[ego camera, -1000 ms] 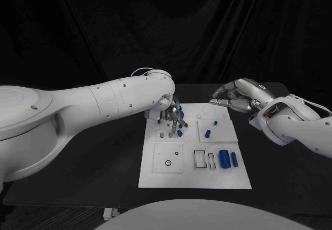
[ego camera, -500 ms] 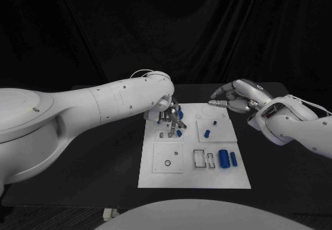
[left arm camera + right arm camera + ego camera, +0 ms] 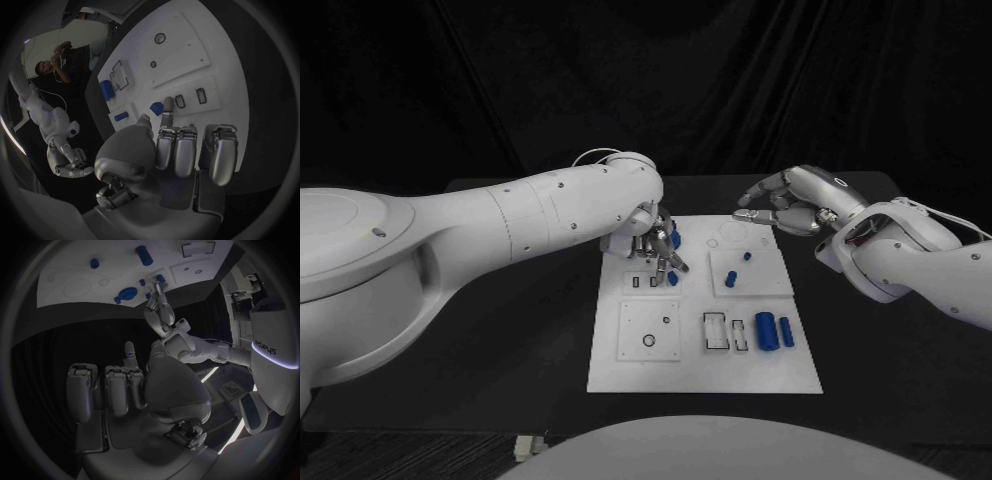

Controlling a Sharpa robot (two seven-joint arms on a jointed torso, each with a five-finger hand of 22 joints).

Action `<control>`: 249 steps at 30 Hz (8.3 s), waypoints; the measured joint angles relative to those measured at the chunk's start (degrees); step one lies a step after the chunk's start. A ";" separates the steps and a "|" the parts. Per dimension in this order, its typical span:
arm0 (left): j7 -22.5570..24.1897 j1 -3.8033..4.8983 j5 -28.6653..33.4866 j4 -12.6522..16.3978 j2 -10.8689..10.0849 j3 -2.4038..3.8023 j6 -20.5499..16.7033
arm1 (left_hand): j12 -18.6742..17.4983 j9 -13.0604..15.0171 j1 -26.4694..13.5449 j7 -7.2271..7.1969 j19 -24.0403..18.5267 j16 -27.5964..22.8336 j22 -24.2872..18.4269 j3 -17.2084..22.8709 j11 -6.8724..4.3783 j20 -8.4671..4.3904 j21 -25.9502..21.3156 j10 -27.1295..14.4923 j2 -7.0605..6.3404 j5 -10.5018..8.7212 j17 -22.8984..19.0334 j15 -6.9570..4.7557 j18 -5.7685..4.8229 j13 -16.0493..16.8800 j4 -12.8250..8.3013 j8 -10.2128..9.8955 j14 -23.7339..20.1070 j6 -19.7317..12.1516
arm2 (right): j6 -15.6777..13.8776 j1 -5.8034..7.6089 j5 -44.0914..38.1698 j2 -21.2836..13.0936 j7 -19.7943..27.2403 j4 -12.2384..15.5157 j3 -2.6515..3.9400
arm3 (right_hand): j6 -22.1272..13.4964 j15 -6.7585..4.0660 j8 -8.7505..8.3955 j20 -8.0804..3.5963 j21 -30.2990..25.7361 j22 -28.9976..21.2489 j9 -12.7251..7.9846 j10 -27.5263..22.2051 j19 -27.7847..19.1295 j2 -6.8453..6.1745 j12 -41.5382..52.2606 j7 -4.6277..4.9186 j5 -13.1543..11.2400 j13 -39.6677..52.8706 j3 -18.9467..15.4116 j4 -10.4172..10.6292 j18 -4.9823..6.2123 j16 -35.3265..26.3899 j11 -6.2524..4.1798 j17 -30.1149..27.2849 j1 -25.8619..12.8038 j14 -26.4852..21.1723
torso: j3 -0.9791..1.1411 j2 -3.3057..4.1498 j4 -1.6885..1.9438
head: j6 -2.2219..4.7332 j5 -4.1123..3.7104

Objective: Assemble the parts on the task board

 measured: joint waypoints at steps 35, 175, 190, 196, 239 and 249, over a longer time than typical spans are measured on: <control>0.07 -0.69 0.02 -0.52 0.67 0.00 0.21 | -0.03 1.21 2.80 -0.48 0.00 0.00 0.03 3.01 -0.54 -0.84 -0.22 -0.13 -1.03 2.00 -0.02 -0.61 0.00 0.01 -3.01 -0.40 0.21 0.76 | 0.87 -0.02 0.00 0.08 -0.07 -0.29 0.00 | 0.00 0.00 0.00 0.00 -0.34 -0.02 -0.01 0.00 0.00 -0.22 0.00 0.00 0.00 0.00 -0.16 0.16 0.00 0.00 0.00 0.00 0.21 0.00 | 0.01 -0.02 0.01 | 0.00 0.11; -0.74 0.99 -6.63 14.41 -12.81 -0.06 -11.10 | -0.05 7.70 0.54 0.36 0.00 0.00 0.00 26.08 -0.33 -0.82 -3.33 -0.16 -8.62 7.92 -0.04 -0.93 0.00 -0.04 -11.22 -2.95 0.09 -0.08 | 2.38 -0.07 0.00 -0.02 -1.80 -0.07 -0.01 | 0.00 0.00 0.00 0.20 -1.89 -0.04 0.09 0.00 -0.20 0.09 0.07 0.00 0.84 0.10 -0.64 0.01 0.00 0.00 0.00 0.00 3.40 0.00 | -0.02 -0.06 -0.01 | 0.00 1.58; -0.80 -0.09 -6.85 14.12 -12.06 -0.08 -12.28 | -0.05 8.15 -0.68 0.37 0.00 0.00 0.04 27.19 -0.55 -0.82 -3.33 0.08 -8.63 7.65 -0.04 -0.91 0.00 -0.04 -11.69 -2.95 0.10 -0.10 | 2.61 -0.16 0.00 0.33 -2.04 -0.16 0.00 | 0.00 0.01 0.00 0.20 -1.94 -0.04 0.08 -0.01 -0.20 0.16 0.31 0.00 2.00 0.16 -0.64 0.01 0.00 0.00 0.01 0.00 4.67 -0.01 | -0.04 -0.05 0.03 | 0.00 1.80; -0.80 -0.35 -6.46 13.89 -11.59 -0.07 -12.67 | -0.05 8.25 -1.00 0.37 0.00 0.00 0.04 27.20 -0.54 -0.82 -3.55 0.09 -8.51 7.48 -0.04 -0.91 0.00 -0.04 -11.70 -2.72 0.10 -0.10 | 2.67 -0.18 0.00 0.35 -2.08 -0.16 0.00 | 0.00 0.02 0.00 0.20 -2.11 -0.05 0.08 -0.01 -0.20 0.23 0.34 0.00 2.28 0.15 -0.79 -0.15 0.00 0.00 0.02 0.00 4.78 -0.01 | -0.05 -0.03 0.02 | 0.00 1.72; -0.79 -1.35 -4.27 12.53 -10.89 -0.02 -12.91 | -0.06 8.77 -3.57 0.03 0.00 0.00 0.02 30.85 -0.63 -1.24 -3.84 0.00 -8.51 7.22 0.00 -1.13 0.00 -0.04 -13.46 -2.72 -0.08 -0.18 | 2.95 -0.29 0.00 0.14 -2.29 -0.05 0.01 | 0.20 0.23 -0.22 0.20 -2.89 -0.02 0.07 -0.22 -0.20 0.36 0.60 0.20 4.47 0.18 -1.11 -0.15 0.00 0.00 0.22 0.00 6.88 -0.21 | -0.05 -0.01 0.00 | 0.00 2.10; -0.74 -1.57 -4.22 12.46 -10.89 0.10 -12.90 | -0.05 9.10 -4.14 0.03 0.00 0.00 0.01 31.56 -0.93 -1.24 -4.09 -0.10 -8.02 4.83 -0.01 -1.31 0.00 -0.04 -13.21 -2.72 0.11 -0.18 | 3.15 -0.32 0.00 0.19 -2.39 -0.05 0.00 | 0.20 0.23 -0.22 0.20 -3.12 -0.03 0.07 -0.22 -0.20 0.16 0.39 0.20 5.11 0.17 -1.11 -0.15 0.00 0.00 0.22 0.00 7.24 -0.21 | -0.04 -0.03 0.01 | 0.00 2.09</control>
